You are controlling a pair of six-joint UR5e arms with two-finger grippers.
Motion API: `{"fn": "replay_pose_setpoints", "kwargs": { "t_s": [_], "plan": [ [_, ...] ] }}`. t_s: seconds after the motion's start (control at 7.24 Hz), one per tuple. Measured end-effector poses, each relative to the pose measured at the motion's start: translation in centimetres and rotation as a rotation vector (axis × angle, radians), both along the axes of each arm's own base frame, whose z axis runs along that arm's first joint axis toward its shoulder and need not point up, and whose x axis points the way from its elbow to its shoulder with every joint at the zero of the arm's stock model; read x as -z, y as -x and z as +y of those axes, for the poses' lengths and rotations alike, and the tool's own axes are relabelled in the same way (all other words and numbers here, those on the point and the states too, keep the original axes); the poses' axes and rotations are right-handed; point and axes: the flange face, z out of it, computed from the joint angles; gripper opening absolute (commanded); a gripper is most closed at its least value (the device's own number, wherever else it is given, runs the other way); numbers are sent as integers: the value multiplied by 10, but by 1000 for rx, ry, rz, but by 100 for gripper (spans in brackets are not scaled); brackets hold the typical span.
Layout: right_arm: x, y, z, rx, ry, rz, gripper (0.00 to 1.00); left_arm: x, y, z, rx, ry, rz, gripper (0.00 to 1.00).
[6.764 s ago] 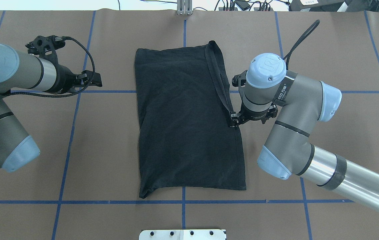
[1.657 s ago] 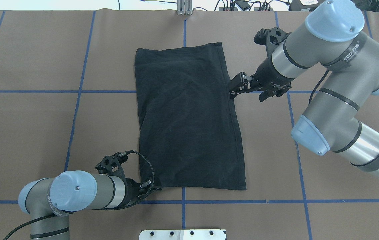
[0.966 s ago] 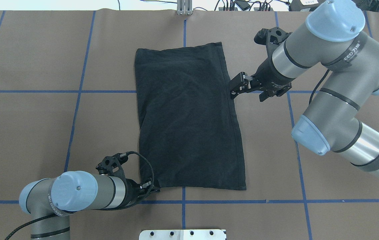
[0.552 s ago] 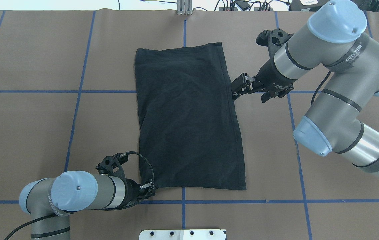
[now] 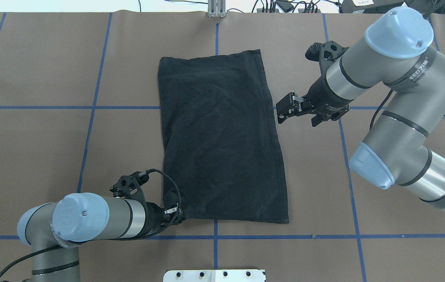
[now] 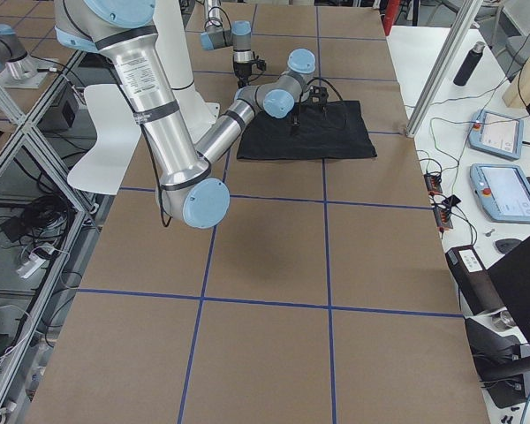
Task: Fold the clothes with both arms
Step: 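Move the right gripper down along the shirt edge to the near corner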
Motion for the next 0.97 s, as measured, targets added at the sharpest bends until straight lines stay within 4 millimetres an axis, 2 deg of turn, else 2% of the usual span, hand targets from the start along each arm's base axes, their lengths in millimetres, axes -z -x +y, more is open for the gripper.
{"fn": "replay_pose_setpoints", "kwargs": {
  "t_s": [0.28,0.69,0.97],
  "plan": [
    [1,38,34,-20,109,-2,100,6,15,-11,24,-4,13,0],
    [-14,108,103,-99,145,33,100,7,18,-14,31,-3,14,0],
    [-28,129,125,-98,185,110,100,6,17,-14,32,2,14,0]
  ]
}}
